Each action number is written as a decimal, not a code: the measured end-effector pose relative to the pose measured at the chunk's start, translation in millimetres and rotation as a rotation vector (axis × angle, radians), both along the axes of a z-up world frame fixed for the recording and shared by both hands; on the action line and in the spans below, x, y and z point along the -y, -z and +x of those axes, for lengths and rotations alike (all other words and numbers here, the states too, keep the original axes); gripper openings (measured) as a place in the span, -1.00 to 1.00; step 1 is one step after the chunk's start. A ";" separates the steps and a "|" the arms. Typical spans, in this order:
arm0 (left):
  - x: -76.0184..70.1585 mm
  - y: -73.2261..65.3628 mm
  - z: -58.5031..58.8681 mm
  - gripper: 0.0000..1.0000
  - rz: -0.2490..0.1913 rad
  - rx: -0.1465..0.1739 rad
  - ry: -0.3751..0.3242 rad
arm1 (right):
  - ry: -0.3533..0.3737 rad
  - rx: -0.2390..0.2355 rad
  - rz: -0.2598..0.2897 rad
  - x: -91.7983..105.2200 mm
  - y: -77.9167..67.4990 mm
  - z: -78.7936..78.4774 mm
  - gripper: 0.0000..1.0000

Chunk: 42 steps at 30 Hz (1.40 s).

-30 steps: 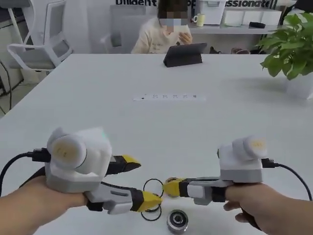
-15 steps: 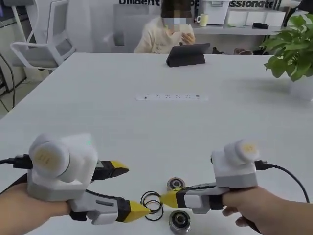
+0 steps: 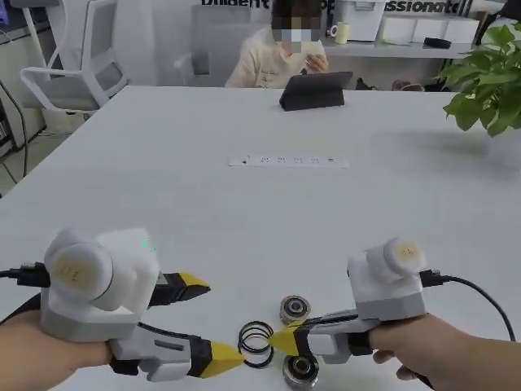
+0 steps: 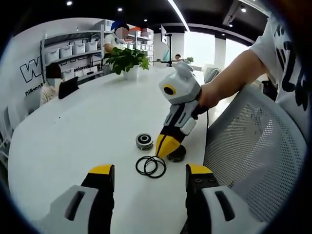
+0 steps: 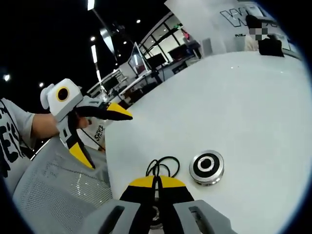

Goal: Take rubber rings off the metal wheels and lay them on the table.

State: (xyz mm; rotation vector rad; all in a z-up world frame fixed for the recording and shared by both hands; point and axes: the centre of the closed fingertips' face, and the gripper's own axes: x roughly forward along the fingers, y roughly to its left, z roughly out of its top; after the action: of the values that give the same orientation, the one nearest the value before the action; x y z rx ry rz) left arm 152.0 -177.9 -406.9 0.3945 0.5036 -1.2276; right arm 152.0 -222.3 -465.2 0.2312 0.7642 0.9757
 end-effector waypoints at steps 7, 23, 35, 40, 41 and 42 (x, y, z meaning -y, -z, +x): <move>-1.1 2.8 -0.8 0.12 0.009 -0.004 0.004 | -0.011 0.016 -0.010 -0.7 0.6 -0.3 -0.86; 0.3 3.2 -4.1 0.13 0.010 -0.013 0.010 | -0.054 0.134 -0.039 1.6 -18.4 -6.9 -0.38; -0.6 -3.0 -6.4 0.22 -0.004 -0.007 0.008 | 0.032 0.265 -0.044 34.3 -44.6 -11.7 0.02; -0.7 -4.8 -6.3 0.26 0.002 0.001 0.011 | 0.022 0.330 -0.098 48.2 -49.6 -18.7 0.16; -0.8 -5.4 -6.2 0.27 0.001 0.002 0.011 | 0.021 0.337 -0.105 50.1 -50.2 -20.0 0.18; -0.8 -5.9 -6.3 0.28 0.000 0.002 0.011 | 0.022 0.342 -0.107 52.2 -51.2 -21.8 0.22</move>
State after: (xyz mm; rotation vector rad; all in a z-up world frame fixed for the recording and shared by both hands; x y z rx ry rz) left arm 145.7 -177.1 -401.0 0.3990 0.4999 -1.2377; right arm 130.2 -274.5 -414.0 -0.0218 0.4973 0.9200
